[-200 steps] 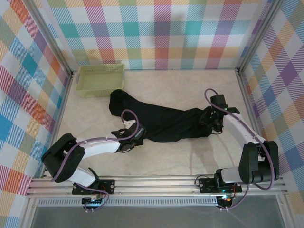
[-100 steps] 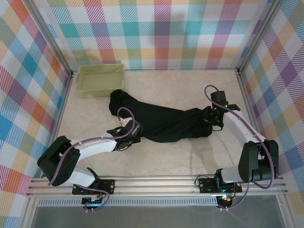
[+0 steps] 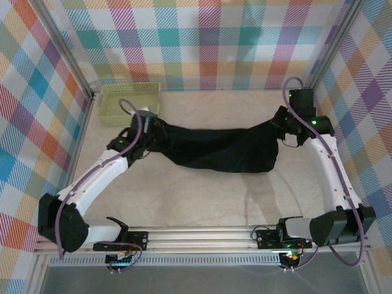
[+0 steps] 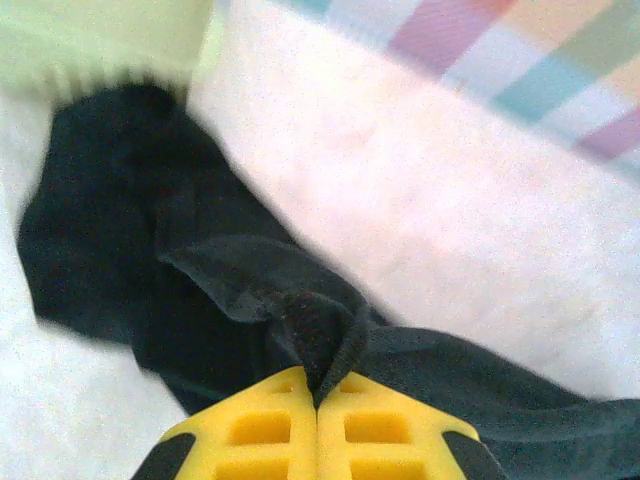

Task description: Fold the inside-out t-shirt

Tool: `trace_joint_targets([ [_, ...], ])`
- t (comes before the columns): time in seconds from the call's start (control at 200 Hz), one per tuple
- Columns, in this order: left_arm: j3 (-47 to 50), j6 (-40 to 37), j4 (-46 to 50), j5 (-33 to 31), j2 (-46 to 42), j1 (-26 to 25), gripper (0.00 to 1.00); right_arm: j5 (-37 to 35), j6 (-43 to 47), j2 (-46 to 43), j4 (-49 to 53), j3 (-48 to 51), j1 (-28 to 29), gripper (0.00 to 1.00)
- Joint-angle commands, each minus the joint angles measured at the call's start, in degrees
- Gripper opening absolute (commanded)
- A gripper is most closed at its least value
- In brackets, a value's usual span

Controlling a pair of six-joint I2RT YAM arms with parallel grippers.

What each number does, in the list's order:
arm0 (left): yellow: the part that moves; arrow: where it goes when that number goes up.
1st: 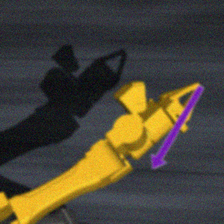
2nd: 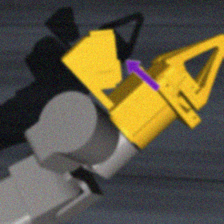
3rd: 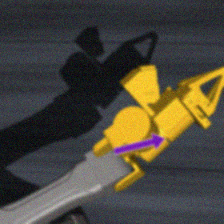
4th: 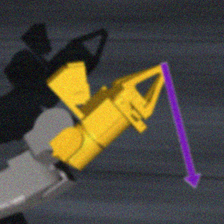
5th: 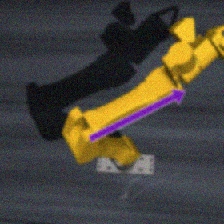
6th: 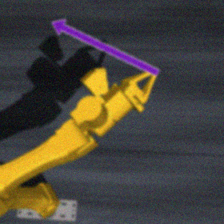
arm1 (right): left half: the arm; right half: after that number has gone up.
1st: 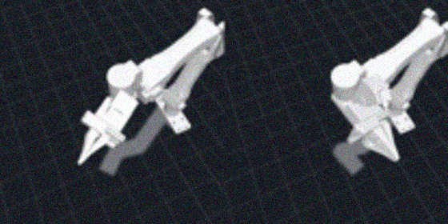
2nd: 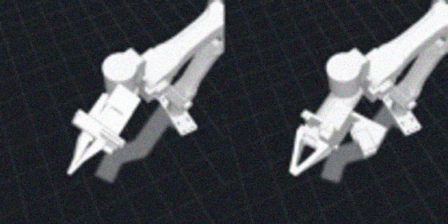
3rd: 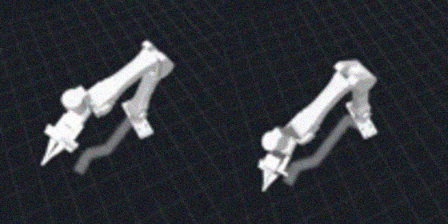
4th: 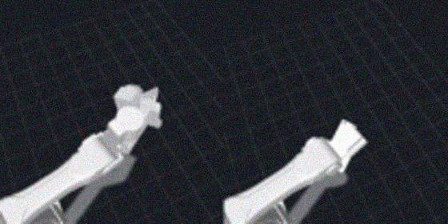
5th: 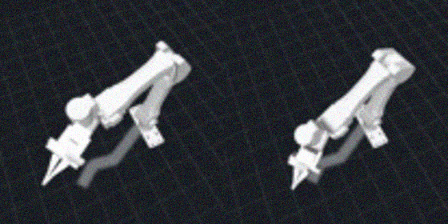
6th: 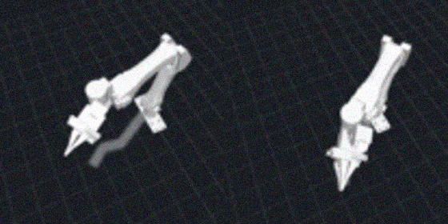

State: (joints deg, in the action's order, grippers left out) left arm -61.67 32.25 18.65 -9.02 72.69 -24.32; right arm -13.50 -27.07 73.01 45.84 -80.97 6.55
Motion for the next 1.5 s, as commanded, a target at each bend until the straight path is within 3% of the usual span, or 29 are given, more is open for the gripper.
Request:
trace_joint_targets([
  [0.0, -0.2, -2.4, 4.0, 1.7, -3.2, 5.6, 0.00, -0.5, 3.0, -4.2, 4.5, -1.9, -0.4, 0.00],
  [0.18, 6.0, -0.5, 7.3, 4.7, -1.3, 13.7, 0.00, 5.1, 4.6, -11.4, 5.1, 8.7, 2.1, 0.00],
  [0.45, 9.7, -1.4, 5.3, 9.9, 5.4, 16.8, 0.00, 4.2, 0.3, -15.5, 8.9, 26.7, 8.9, 0.00],
  [0.58, 6.7, -2.3, 6.9, 11.6, 9.2, 16.9, 0.00, 10.4, -3.0, -16.4, 6.7, 30.9, 9.9, 0.00],
  [0.66, 7.0, -1.7, 7.8, 9.8, 9.5, 16.9, 0.00, 12.2, -8.4, -15.9, 5.8, 34.3, 14.8, 0.00],
  [0.765, 8.7, -1.0, 7.5, 8.9, 9.3, 16.9, 0.00, 9.2, -16.3, -12.5, 6.0, 37.9, 25.0, 0.00],
  [0.83, 10.4, -0.4, 6.9, 8.7, 8.7, 16.8, 0.00, 8.3, -20.1, -10.2, 5.8, 39.5, 28.5, 0.00],
  [0.865, 11.2, -0.2, 6.6, 8.3, 8.1, 16.9, 0.00, 8.0, -20.9, -9.6, 5.6, 40.0, 29.2, 0.10],
  [0.935, 12.9, -0.1, 5.9, 7.8, 6.9, 16.9, 0.00, 5.6, -21.2, -10.2, 5.9, 39.4, 29.1, 0.38],
  [1.04, 14.4, -0.6, 6.0, 7.6, 6.1, 16.9, 0.00, -1.9, -18.2, -12.2, 7.7, 33.8, 28.8, 0.59],
  [1.125, 15.5, -0.7, 5.4, 7.9, 5.7, 16.9, 0.00, -4.2, -14.0, -11.0, 6.5, 29.1, 24.6, 0.60],
  [1.255, 16.6, -0.7, 5.1, 8.2, 4.8, 16.9, 0.00, 3.3, -7.4, -4.4, -2.3, 25.9, 14.5, 0.60],
  [1.36, 16.7, -1.0, 5.4, 8.3, 4.3, 16.9, 0.00, 5.0, -5.8, 4.0, -5.3, 22.5, 10.2, 0.59],
  [1.425, 16.9, -1.0, 5.4, 8.5, 4.1, 16.9, 0.00, 7.4, -4.7, 7.6, -8.0, 21.5, 8.7, 0.52],
  [1.495, 17.0, -1.0, 5.2, 8.8, 4.0, 16.9, 0.00, 7.1, -3.9, 10.8, -8.7, 20.0, 8.1, 0.51],
])
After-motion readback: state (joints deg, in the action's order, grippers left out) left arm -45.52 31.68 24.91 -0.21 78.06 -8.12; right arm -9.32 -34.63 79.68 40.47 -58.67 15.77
